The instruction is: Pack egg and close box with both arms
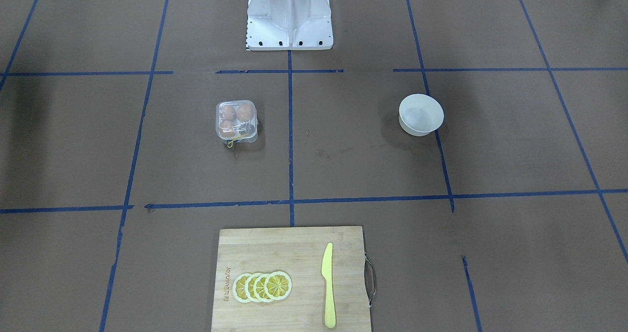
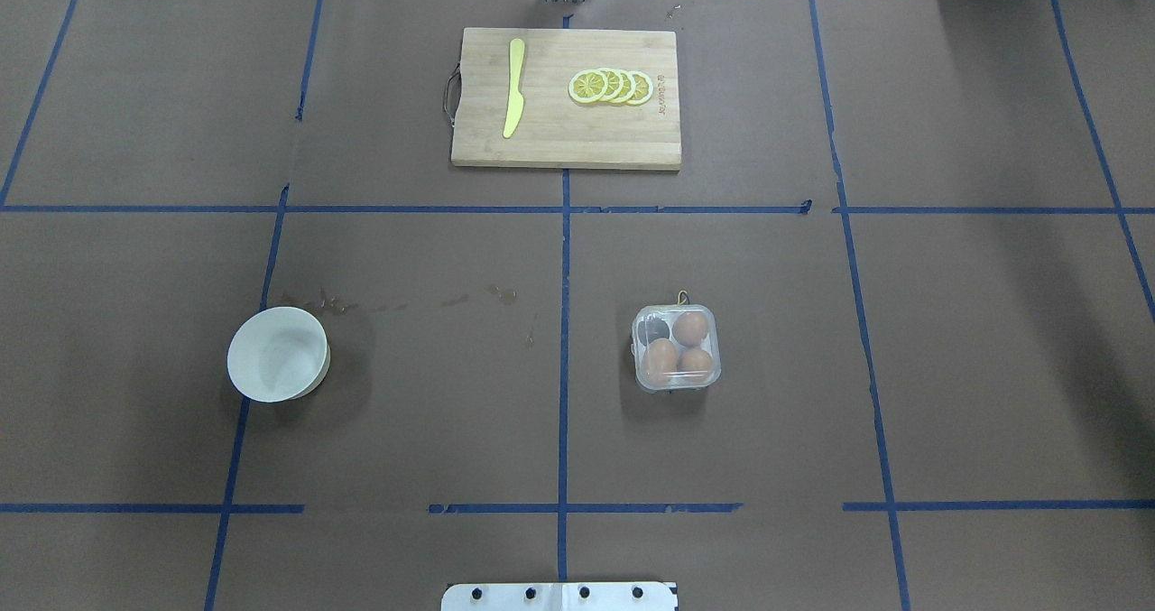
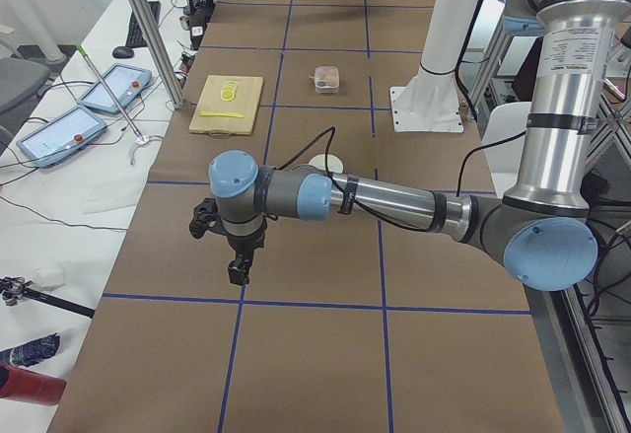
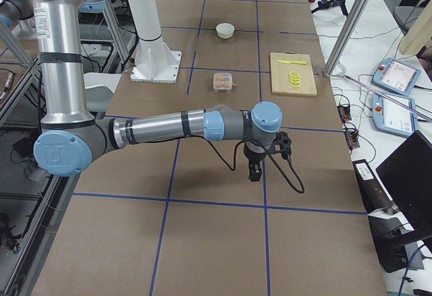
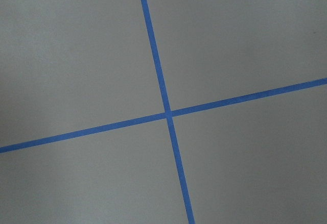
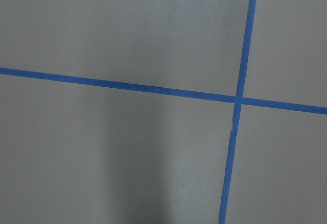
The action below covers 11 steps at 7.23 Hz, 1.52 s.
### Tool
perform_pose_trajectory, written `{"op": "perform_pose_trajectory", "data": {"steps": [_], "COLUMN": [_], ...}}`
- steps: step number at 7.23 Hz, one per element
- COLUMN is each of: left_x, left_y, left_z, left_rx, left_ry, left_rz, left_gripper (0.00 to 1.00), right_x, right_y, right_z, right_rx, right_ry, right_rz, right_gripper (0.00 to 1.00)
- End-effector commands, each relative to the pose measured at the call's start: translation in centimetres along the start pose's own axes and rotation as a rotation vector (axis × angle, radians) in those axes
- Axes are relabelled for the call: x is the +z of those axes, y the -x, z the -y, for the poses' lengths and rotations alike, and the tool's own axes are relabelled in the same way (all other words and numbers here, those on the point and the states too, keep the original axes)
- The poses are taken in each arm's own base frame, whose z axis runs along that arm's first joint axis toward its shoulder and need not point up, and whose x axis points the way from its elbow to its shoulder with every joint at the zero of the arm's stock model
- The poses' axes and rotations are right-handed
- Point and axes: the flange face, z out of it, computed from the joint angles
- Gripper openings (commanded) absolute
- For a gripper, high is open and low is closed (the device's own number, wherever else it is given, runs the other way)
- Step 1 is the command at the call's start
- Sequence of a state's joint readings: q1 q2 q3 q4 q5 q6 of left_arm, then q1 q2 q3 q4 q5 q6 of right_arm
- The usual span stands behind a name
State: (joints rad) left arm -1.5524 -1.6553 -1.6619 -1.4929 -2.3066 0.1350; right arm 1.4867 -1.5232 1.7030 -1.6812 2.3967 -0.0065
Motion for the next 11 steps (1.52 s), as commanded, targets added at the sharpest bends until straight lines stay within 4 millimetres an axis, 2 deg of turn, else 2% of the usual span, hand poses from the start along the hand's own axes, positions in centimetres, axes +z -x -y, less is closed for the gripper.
{"op": "perform_pose_trajectory", "data": {"steps": [1,6,7,8,11], "left_x": [-0.04,-0.06,0.19,-0.72,-0.58], "left_y": [-0.04,0.14,0.30,-0.55,-0.63], "left_z": [0.01,-0.14,-0.74,-0.86,-0.82], "left_rx": [0.001,-0.005,-0.032,-0.046,-0.048], "left_ry": [-0.002,0.001,0.031,0.046,0.053], "left_rz": [0.000,0.000,-0.003,-0.005,-0.006], "left_gripper": [1.00,1.00,1.00,1.00,1.00], "right_x": [0.01,0.10,0.11,0.10,0.05], "right_y": [-0.10,-0.20,-0.21,-0.21,-0.14], "right_z": [-0.08,-0.21,-0.22,-0.21,-0.20], "right_rx": [0.001,0.002,0.003,0.002,0.001], "right_ry": [0.000,0.001,0.002,0.001,0.000], "right_rz": [0.001,0.001,0.001,-0.001,0.001], "right_gripper": [1.00,1.00,1.00,1.00,1.00]}}
